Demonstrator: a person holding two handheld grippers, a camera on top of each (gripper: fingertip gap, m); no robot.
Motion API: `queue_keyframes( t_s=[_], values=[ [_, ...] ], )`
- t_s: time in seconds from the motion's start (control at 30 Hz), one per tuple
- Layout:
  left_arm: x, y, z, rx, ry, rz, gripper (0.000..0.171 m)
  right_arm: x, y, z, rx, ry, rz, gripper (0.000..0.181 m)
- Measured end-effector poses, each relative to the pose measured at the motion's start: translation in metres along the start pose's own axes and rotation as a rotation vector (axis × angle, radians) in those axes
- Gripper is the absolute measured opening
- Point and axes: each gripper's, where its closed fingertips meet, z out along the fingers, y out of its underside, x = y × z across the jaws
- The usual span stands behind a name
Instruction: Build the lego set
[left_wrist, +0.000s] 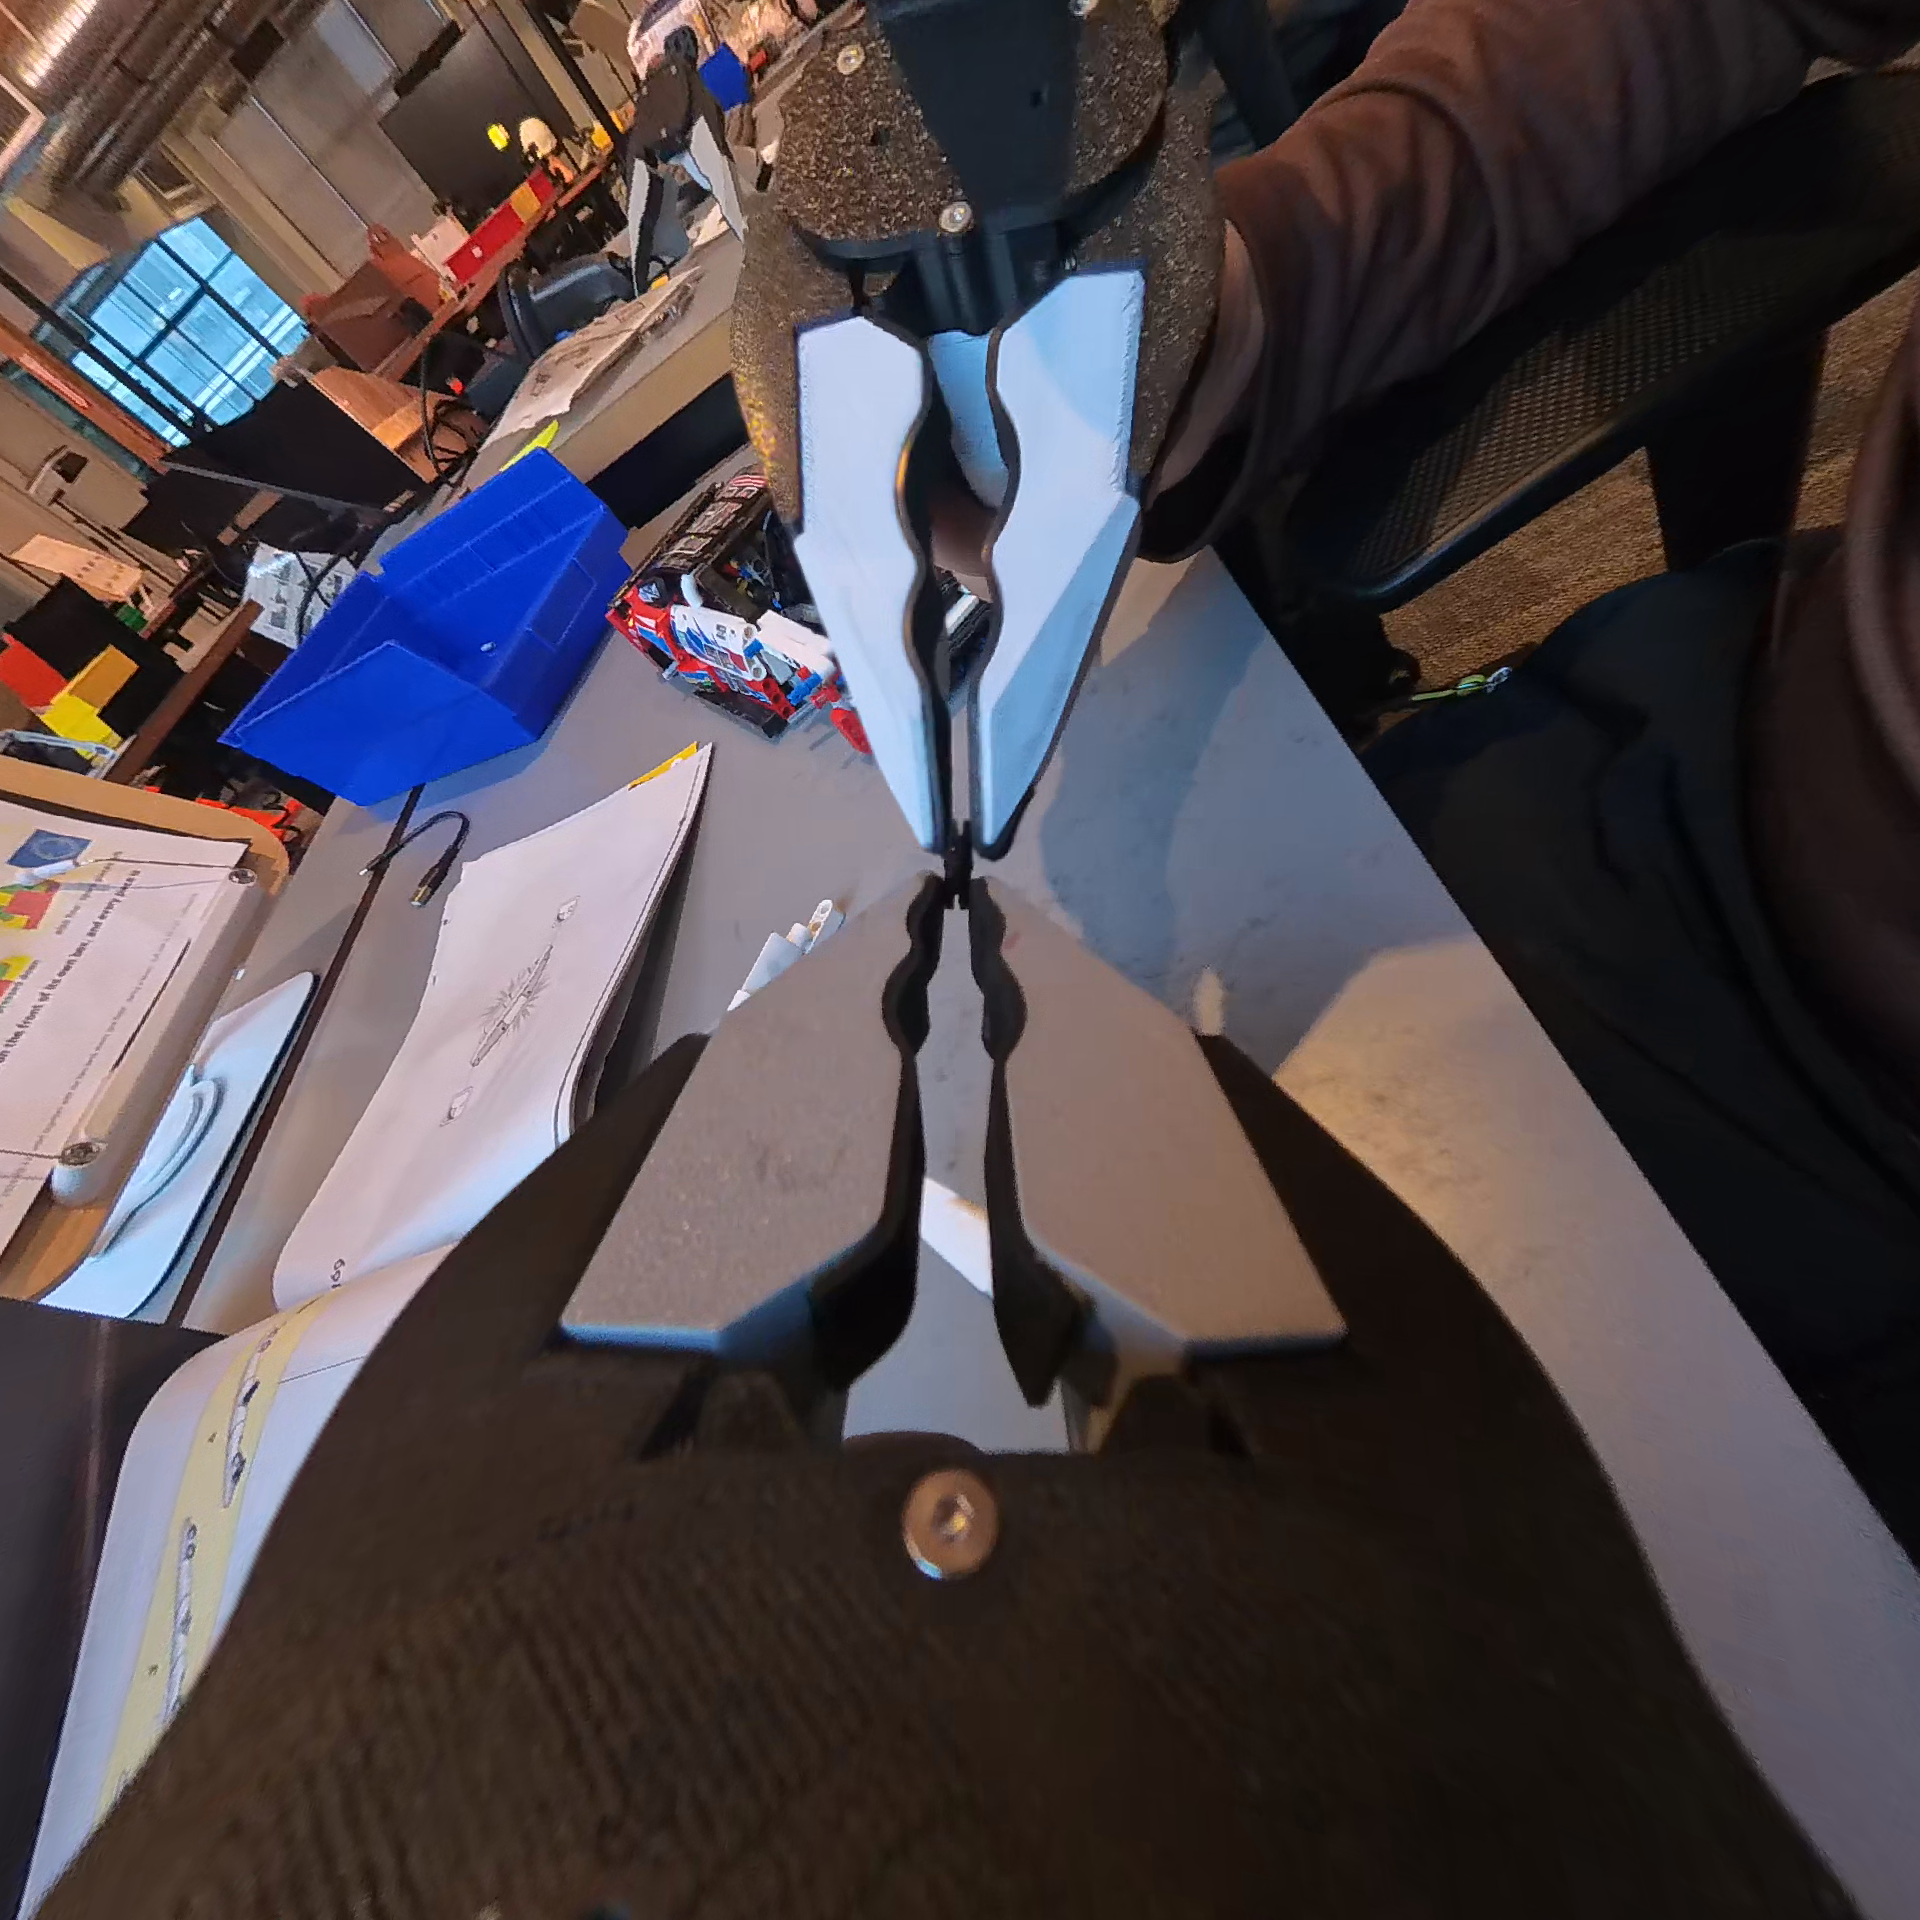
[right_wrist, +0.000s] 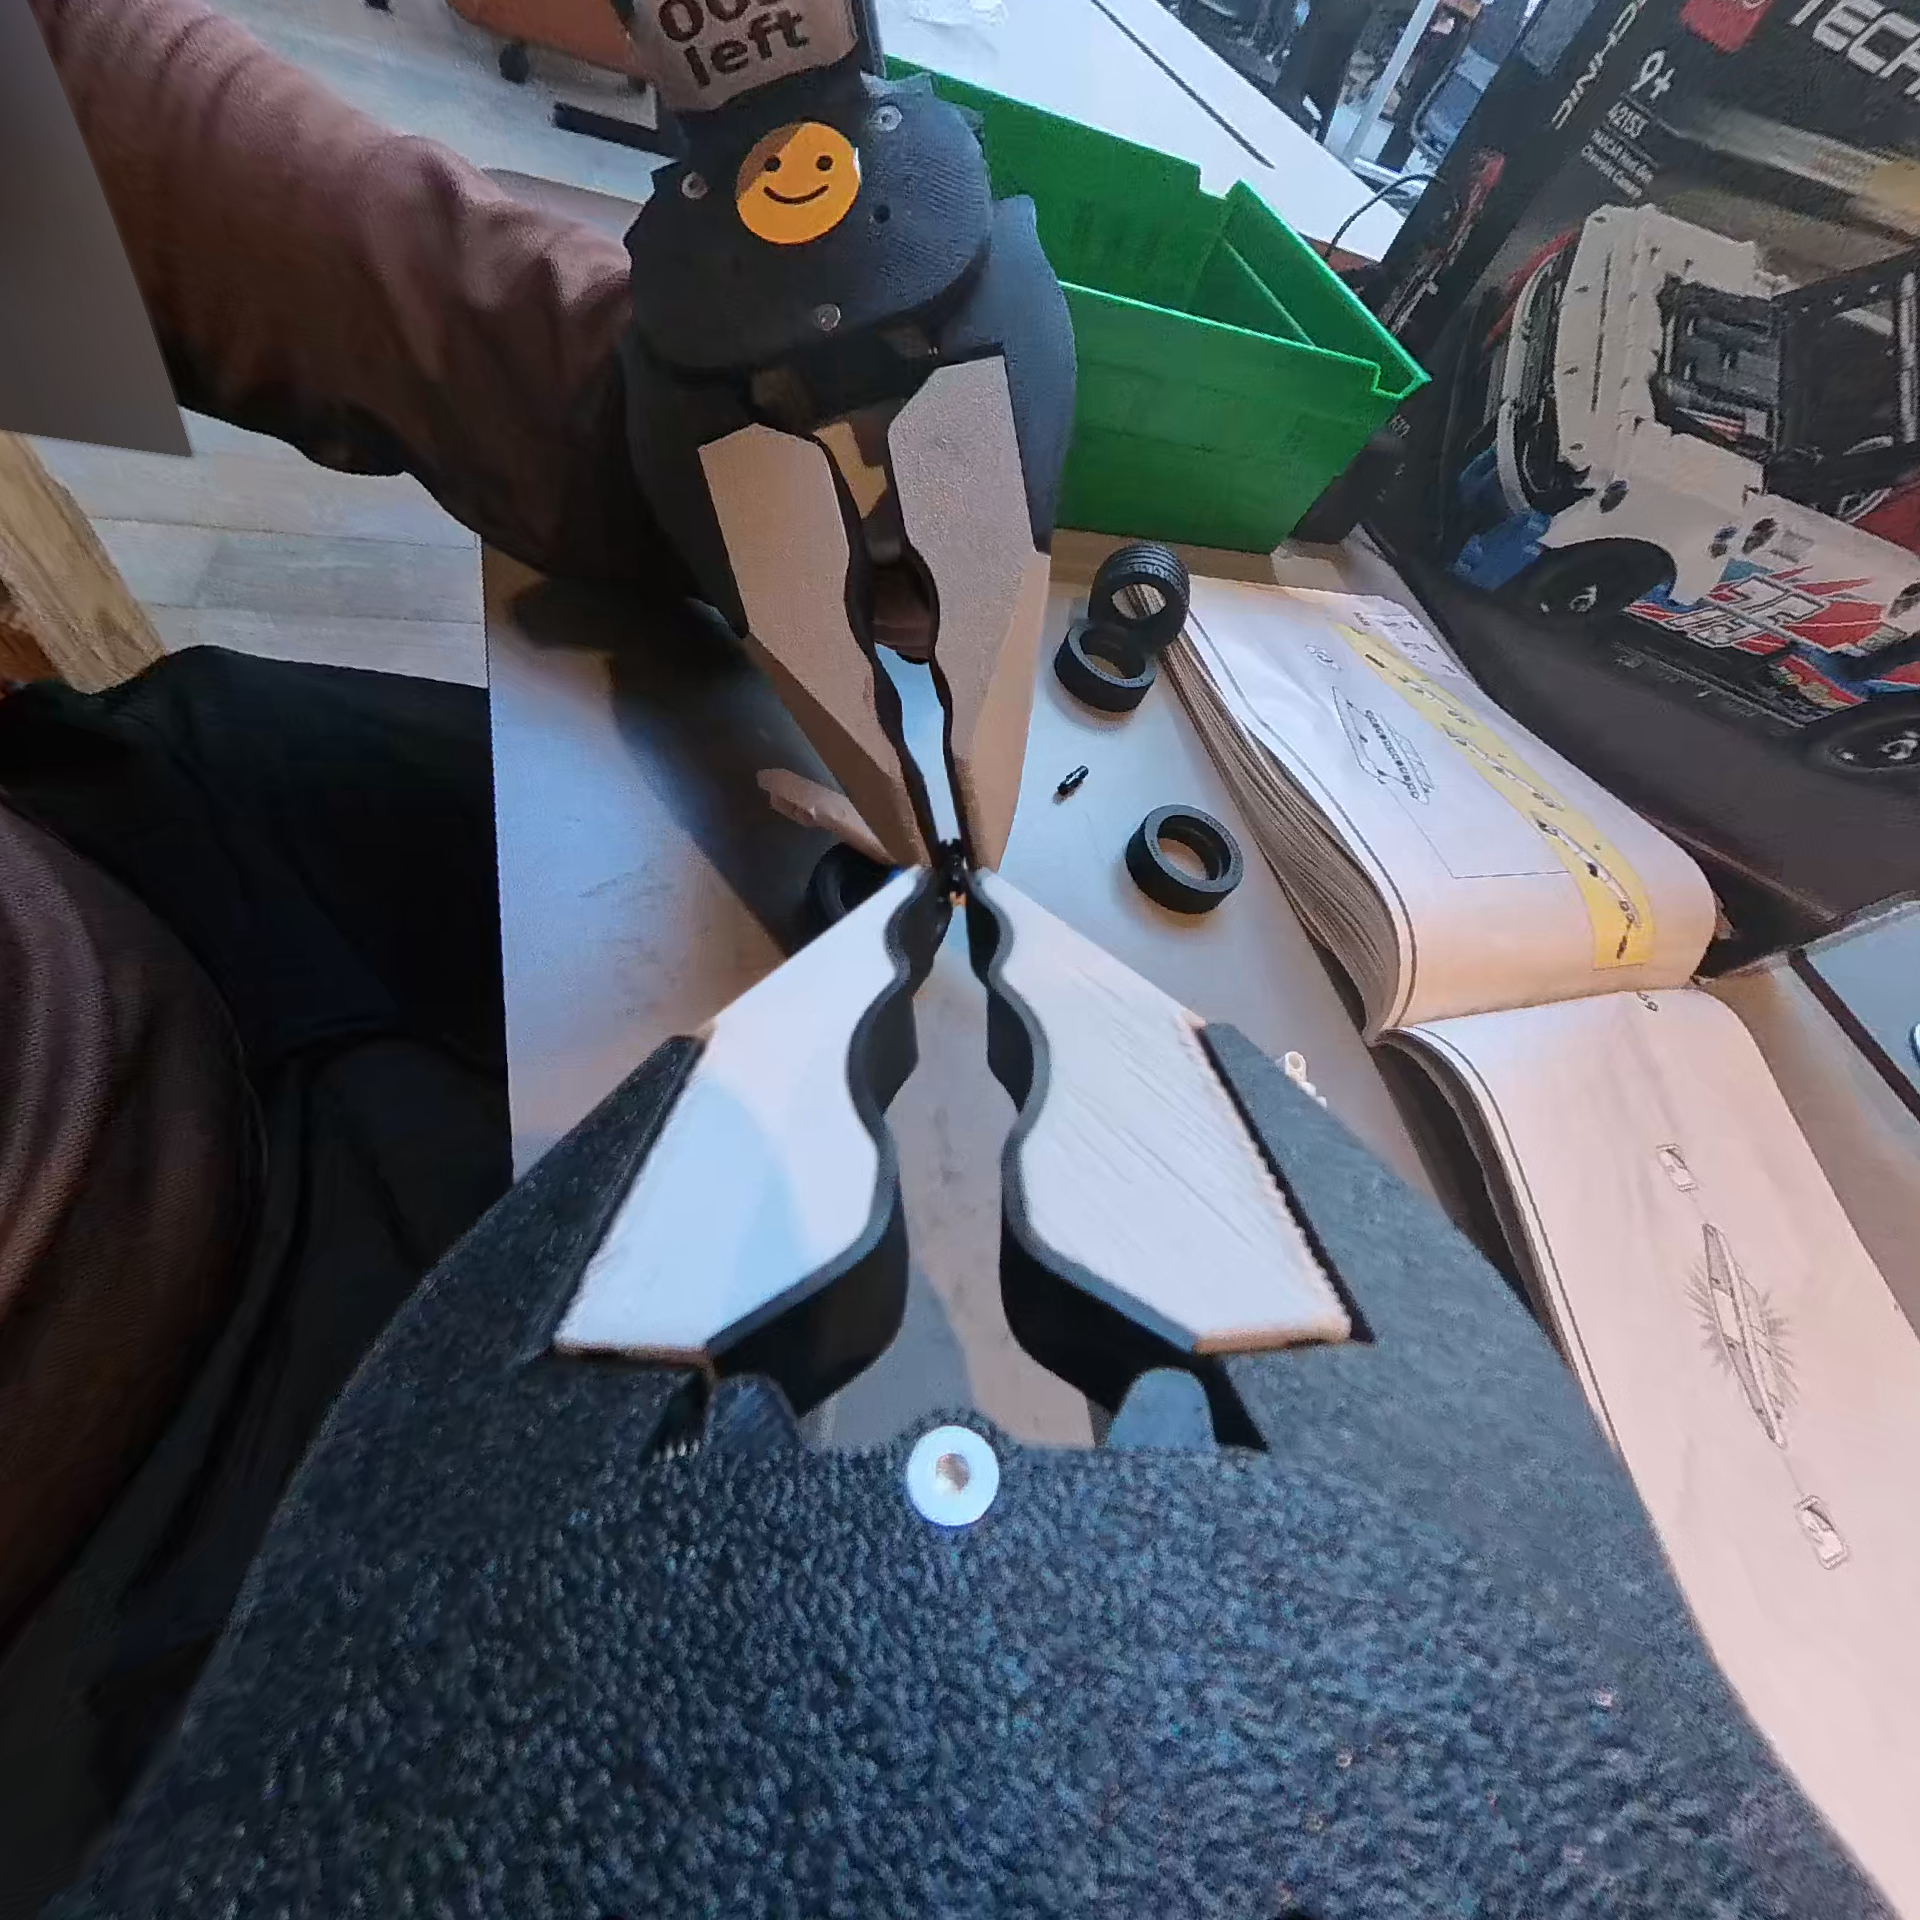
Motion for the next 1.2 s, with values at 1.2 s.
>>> queue_keyframes(
  t_s=[1.2],
  values=[
    [0.015,0.077,-0.006,-0.205,0.389,-1.046,0.011,0.006,0.035,0.031,-0.093,0.346,0.378,0.004]
  ],
)
